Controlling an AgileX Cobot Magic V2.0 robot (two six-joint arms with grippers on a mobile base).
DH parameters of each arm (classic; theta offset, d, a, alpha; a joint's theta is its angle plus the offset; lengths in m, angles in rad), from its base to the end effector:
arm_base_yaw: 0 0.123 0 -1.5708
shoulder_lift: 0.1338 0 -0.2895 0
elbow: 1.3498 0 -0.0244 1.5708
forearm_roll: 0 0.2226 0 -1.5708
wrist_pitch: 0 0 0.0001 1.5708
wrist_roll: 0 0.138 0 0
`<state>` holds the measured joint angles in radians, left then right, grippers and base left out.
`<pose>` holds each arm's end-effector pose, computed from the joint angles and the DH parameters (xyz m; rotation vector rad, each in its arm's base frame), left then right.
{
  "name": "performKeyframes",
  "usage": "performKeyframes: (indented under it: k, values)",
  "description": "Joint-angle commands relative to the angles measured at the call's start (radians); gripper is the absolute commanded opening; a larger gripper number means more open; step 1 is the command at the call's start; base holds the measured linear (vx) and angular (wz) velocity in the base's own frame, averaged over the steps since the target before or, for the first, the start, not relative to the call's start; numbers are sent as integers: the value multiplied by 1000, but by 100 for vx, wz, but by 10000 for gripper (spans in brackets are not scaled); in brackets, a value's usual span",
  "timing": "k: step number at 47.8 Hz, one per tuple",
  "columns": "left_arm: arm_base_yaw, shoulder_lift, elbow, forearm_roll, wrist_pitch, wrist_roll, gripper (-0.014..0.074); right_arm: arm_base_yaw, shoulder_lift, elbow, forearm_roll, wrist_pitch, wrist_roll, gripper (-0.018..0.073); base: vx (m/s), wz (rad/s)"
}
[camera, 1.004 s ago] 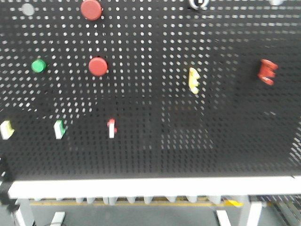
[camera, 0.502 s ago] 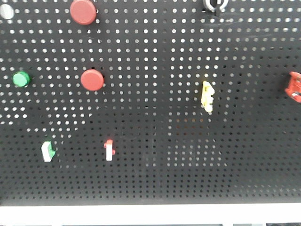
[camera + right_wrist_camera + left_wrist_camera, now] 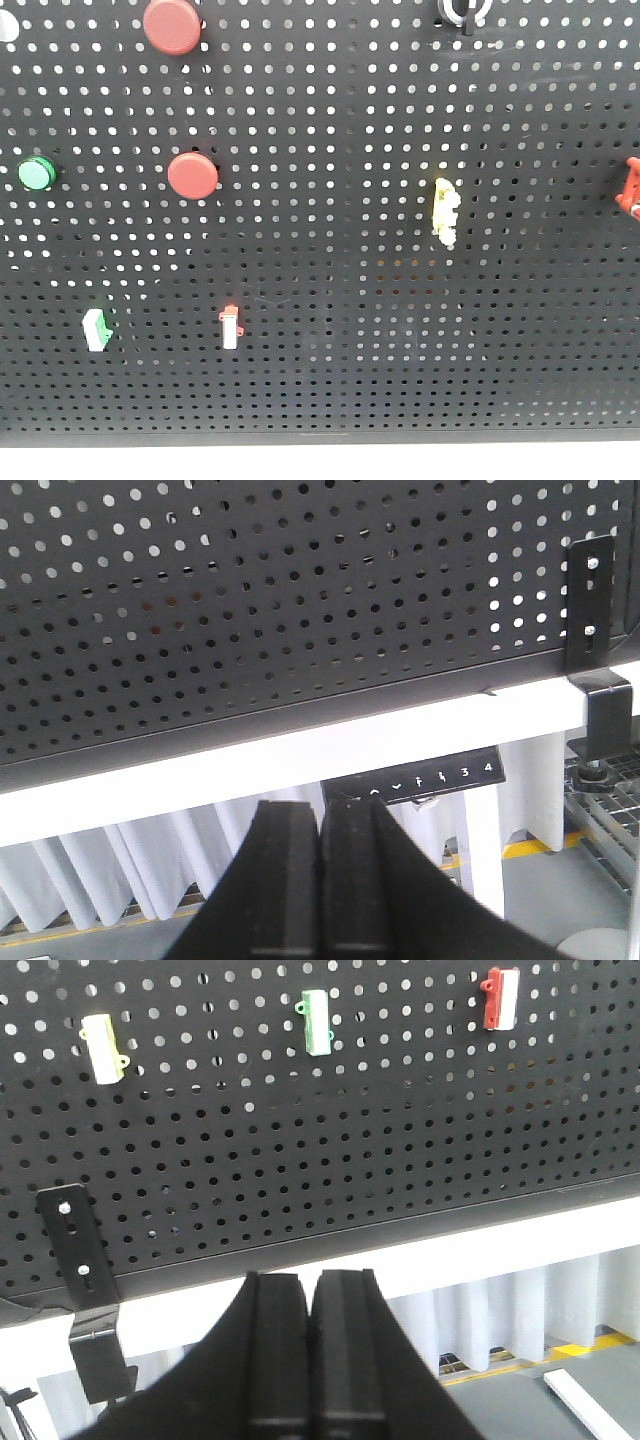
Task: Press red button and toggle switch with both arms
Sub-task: 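Raise the left gripper toward the upper red push button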
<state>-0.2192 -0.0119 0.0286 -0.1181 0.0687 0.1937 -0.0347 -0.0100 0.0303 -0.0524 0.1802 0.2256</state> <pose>0.0690 -0.0165 0.1984 0.2371 1.5518 -0.1190 0.0702 -0.0037 0.1823 0.1825 1.6749 0.0968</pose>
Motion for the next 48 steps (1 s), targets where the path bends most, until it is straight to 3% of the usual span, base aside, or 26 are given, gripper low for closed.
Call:
performKeyframes:
  k: [1,2,3,4,9,12,16,26,34,41,48]
  values:
    - [-1,-16,32,-7,-101,-1,2,-6,-16,11,-11,-100,-5,-3,0,0]
    - [-1,-16,29,-7,-120,-1,2,-6,-16,11,-11,-106,-5,-3,0,0]
    - [-1,-16,22,-9,-223,-18,2,-6,-16,9,-22,-257,-8,-3,0,0]
    - [-1,-16,22,-9,-249,-27,2,-6,-16,7,-22,-291,-8,-3,0,0]
    - [-1,-15,-5,-36,-336,-128,2,-6,-16,-52,-22,-351,-6,-3,0,0]
    - [-2,-7,-60,-37,-286,-194,2,-6,-15,-130,-27,-319,-9,-3,0,0]
    - [-2,37,-176,-30,-204,-194,2,-6,12,-275,-48,-259,-25,-3,0,0]
    - [-2,340,-606,2,-9,-41,2,-6,247,-700,-108,-85,-89,-3,0,0]
    - [-2,583,-899,1,138,4,2,-6,460,-985,-104,83,-99,-3,0,0]
    - [-2,731,-1056,-1,209,6,2,-6,557,-1078,-99,109,-91,-3,0,0]
    - [-2,777,-1096,-48,236,5,2,-6,595,-1085,-57,102,-87,-3,0,0]
